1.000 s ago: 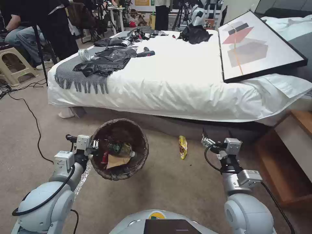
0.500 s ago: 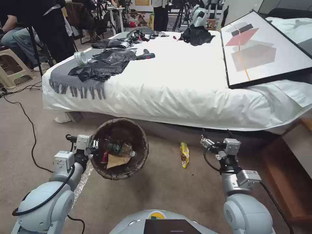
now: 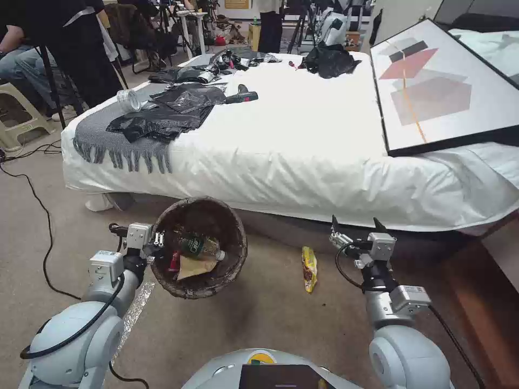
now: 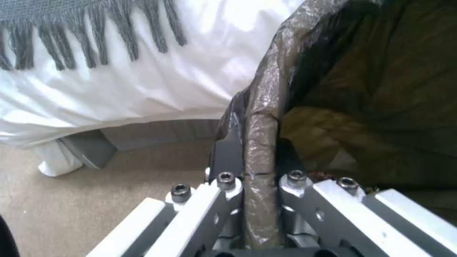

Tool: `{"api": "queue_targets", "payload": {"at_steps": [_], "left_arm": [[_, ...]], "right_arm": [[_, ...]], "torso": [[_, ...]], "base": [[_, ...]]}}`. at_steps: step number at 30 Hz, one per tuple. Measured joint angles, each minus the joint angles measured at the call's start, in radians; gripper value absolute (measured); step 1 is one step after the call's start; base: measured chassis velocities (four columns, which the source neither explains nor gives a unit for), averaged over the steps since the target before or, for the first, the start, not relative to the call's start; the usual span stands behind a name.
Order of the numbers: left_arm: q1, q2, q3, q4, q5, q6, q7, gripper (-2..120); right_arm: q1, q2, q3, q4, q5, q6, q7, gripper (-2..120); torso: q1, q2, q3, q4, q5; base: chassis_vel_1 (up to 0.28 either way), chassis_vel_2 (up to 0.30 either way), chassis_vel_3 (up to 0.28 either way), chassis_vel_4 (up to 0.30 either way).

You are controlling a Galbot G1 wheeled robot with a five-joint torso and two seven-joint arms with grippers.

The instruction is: Pick up the trash bin, then pick up the garbage from the floor and place it into the trash bin.

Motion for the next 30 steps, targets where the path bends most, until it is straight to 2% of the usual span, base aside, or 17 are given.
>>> {"api": "queue_targets", "payload": {"at_steps": [14,20,25,30], "left_arm": [[0.003,0.0,-0.004,0.0,-0.001,0.004,-0.002,3],[0.005,0.002,-0.006,0.0,-0.004,0.008,-0.003,3],[0.008,0.002,-0.009,0.0,-0.007,0.01,-0.004,3],[0.014,0.004,-0.012,0.0,-0.014,0.014,-0.012,3]], "right_arm": [[-0.043,-0.035,-0.04,-0.037,0.005,0.013,0.02,100],[-0.026,-0.049,-0.057,-0.081,0.025,-0.016,0.027,100],[0.01,-0.061,-0.064,-0.125,0.066,-0.047,0.036,100],[0.078,-0.095,-0.078,-0.225,0.18,-0.092,0.051,100]], "torso": [[0.0,0.0,0.0,0.0,0.0001],[0.0,0.0,0.0,0.0,0.0001],[0.0,0.0,0.0,0.0001,0.0001],[0.0,0.0,0.0,0.0,0.0001]], "base": [[0.0,0.0,0.0,0.0],[0.0,0.0,0.0,0.0],[0.0,0.0,0.0,0.0],[0.0,0.0,0.0,0.0]]}}
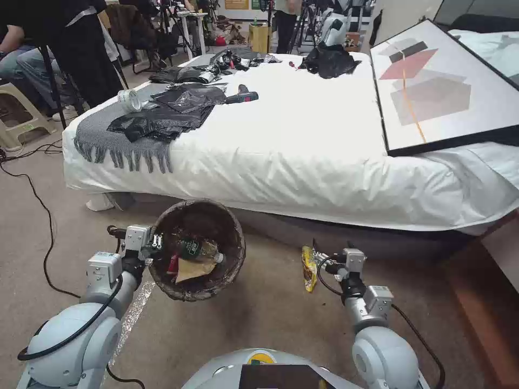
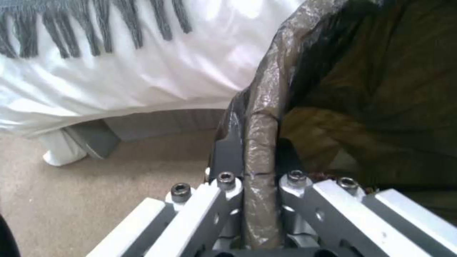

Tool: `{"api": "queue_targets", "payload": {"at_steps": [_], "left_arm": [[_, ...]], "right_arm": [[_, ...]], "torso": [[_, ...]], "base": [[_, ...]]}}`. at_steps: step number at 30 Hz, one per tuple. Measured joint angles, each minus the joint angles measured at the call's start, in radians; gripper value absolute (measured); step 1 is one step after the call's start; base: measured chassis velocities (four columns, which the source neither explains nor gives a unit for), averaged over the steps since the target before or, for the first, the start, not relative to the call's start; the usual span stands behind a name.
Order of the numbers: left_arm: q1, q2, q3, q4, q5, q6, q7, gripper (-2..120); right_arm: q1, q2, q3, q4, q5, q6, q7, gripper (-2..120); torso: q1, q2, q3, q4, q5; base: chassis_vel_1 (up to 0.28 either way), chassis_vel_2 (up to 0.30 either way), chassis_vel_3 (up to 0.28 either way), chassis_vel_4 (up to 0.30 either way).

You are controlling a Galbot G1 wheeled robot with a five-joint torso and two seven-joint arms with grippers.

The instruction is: Pick up the trash bin, then pick up the garbage from the floor and place it into the trash bin.

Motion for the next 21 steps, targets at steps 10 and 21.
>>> {"api": "queue_targets", "payload": {"at_steps": [10,21], "left_arm": [[0.007,0.005,-0.011,0.0,-0.01,0.009,-0.013,3],[0.011,0.0,-0.029,0.0,-0.02,0.012,-0.018,3]], "right_arm": [[0.117,-0.016,-0.003,-0.2,0.106,-0.072,-0.033,100],[0.23,-0.017,-0.012,-0.385,0.175,-0.154,-0.065,100]], "torso": [[0.0,0.0,0.0,0.0,0.0],[0.0,0.0,0.0,0.0001,0.0]], "base": [[0.0,0.0,0.0,0.0],[0.0,0.0,0.0,0.0]]}}
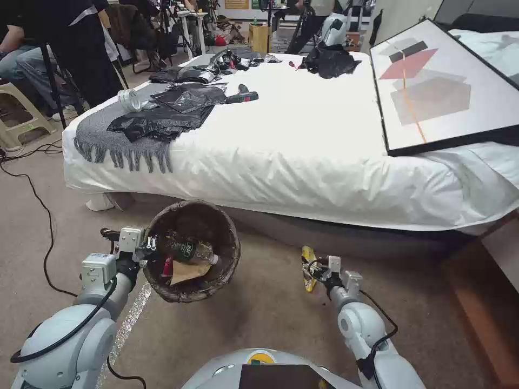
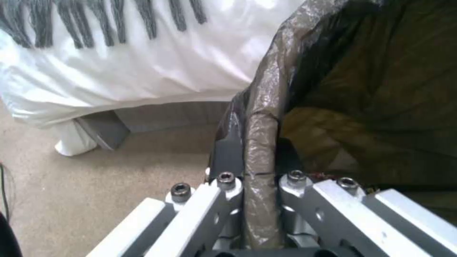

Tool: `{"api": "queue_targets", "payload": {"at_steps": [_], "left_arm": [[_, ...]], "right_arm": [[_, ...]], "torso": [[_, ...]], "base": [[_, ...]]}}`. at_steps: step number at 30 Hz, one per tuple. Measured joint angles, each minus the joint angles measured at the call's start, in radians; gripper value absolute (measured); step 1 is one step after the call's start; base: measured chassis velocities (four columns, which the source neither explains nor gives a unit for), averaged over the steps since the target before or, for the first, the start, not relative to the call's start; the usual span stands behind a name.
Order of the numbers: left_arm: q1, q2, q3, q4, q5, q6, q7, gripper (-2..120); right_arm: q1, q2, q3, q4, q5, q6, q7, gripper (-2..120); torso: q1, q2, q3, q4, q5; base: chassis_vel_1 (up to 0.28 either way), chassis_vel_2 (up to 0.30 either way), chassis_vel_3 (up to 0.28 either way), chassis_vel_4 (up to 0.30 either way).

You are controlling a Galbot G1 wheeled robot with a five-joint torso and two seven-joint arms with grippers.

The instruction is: Pick up the trash bin, then pick up the garbage from the floor and place it into the trash bin.

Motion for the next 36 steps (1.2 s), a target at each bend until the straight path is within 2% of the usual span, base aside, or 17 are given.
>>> {"api": "queue_targets", "payload": {"at_steps": [11,18,36], "left_arm": [[-0.001,-0.005,0.007,0.0,0.004,0.0,-0.003,3],[0.002,-0.011,0.009,0.0,0.012,0.001,-0.004,3],[0.002,-0.009,0.017,0.0,0.018,0.001,-0.004,3]], "right_arm": [[0.068,0.0,-0.029,-0.124,0.003,-0.017,0.0,100],[0.126,0.003,-0.05,-0.249,0.011,-0.018,-0.001,100],[0.221,0.01,-0.052,-0.37,0.028,-0.01,0.001,100]], "torso": [[0.0,0.0,0.0,0.0,-0.0001],[0.0,0.0,0.0,0.0,0.0],[0.0,0.0,0.0,0.0,0.0]], "base": [[0.0,0.0,0.0,0.0],[0.0,0.0,0.0,0.0],[0.0,0.0,0.0,0.0]]}}
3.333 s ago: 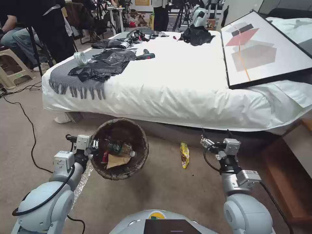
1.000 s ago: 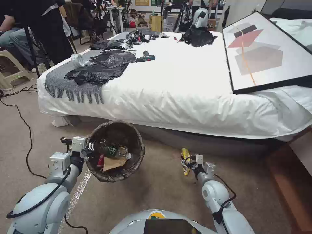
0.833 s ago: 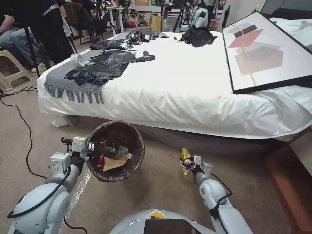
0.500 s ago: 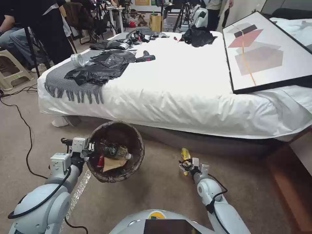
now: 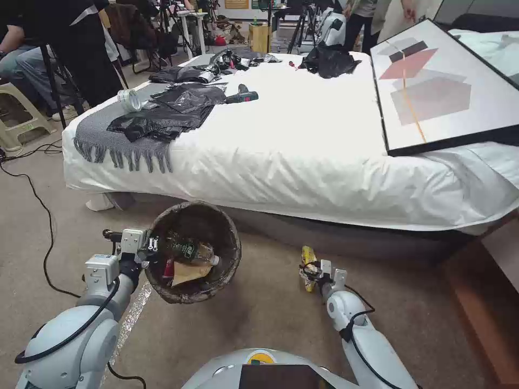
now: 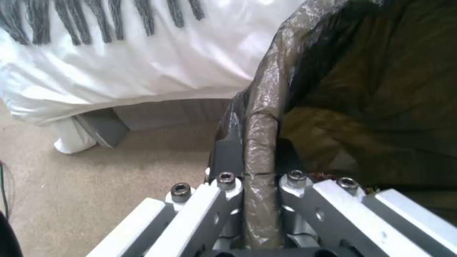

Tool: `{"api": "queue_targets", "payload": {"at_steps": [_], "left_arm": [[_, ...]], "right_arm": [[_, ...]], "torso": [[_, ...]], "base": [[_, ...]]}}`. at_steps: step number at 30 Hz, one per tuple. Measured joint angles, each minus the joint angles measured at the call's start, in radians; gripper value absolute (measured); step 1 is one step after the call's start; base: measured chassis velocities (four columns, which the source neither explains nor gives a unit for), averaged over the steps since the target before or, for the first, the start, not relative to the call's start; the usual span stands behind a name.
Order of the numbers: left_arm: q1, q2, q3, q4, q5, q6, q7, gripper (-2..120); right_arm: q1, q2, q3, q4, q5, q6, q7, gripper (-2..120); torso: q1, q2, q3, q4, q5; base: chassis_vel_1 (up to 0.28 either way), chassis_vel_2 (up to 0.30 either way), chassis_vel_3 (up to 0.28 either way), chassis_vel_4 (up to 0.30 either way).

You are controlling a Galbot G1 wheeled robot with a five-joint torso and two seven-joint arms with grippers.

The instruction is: Pick up the trash bin, then pick up the garbage from the floor and place it into the trash bin.

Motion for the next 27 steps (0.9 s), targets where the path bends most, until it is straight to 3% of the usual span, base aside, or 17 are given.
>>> {"api": "queue_targets", "payload": {"at_steps": [27], "left_arm": [[-0.007,0.006,0.003,0.0,-0.005,0.0,0.0,3]], "right_arm": [[0.104,0.011,-0.047,-0.157,-0.001,0.023,0.025,100]], "torso": [[0.0,0.0,0.0,0.0,0.0]], "base": [[0.0,0.0,0.0,0.0]]}}
